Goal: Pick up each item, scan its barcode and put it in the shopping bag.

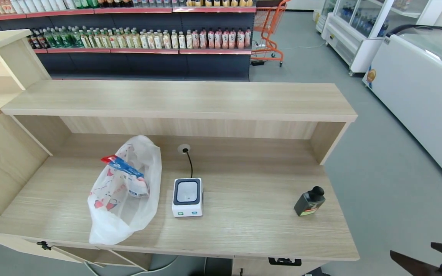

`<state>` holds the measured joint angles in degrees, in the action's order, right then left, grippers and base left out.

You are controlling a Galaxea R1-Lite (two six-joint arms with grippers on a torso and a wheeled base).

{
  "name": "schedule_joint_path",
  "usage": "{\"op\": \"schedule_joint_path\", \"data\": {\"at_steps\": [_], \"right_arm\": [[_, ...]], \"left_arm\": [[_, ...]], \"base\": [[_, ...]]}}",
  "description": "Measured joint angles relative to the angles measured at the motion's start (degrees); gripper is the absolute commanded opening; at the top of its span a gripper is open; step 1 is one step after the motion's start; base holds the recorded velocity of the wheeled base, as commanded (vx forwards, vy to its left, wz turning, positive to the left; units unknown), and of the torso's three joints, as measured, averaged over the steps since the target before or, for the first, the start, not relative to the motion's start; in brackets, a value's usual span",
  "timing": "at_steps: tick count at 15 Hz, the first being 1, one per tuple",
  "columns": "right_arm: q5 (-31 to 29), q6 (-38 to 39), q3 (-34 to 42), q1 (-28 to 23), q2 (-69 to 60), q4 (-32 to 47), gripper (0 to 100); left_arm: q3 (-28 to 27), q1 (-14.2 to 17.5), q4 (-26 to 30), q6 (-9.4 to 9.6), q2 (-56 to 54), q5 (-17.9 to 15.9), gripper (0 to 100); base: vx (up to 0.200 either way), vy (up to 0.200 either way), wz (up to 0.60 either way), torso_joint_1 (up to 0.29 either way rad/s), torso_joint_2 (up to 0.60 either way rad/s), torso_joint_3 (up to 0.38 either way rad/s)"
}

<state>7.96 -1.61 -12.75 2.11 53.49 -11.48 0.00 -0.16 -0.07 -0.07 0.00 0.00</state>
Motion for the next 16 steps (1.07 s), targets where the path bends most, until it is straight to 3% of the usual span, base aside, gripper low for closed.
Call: {"op": "schedule_joint_path", "data": {"at_steps": [11, 13, 16], "right_arm": [[-7.69, -31.34, -12.54, -8.75, 29.59, -4.50, 100], [-6.96, -34.87, -13.46, -9.26, 34.51, -6.03, 100], [1.91, -42.01, -17.04, -8.89, 40.97, -6.63, 100]], "left_arm": [[0.00, 0.00, 0.00, 0.00, 0.00, 0.00, 100], [0.00, -0.05, 0.00, 0.00, 0.00, 0.00, 100], [0.00, 0.00, 0.00, 0.00, 0.00, 0.00, 100]], "base": [[0.000, 0.000, 0.00, 0.000, 0.00, 0.000], [0.000, 0.000, 0.00, 0.000, 0.00, 0.000], [0.000, 0.000, 0.00, 0.000, 0.00, 0.000]]}}
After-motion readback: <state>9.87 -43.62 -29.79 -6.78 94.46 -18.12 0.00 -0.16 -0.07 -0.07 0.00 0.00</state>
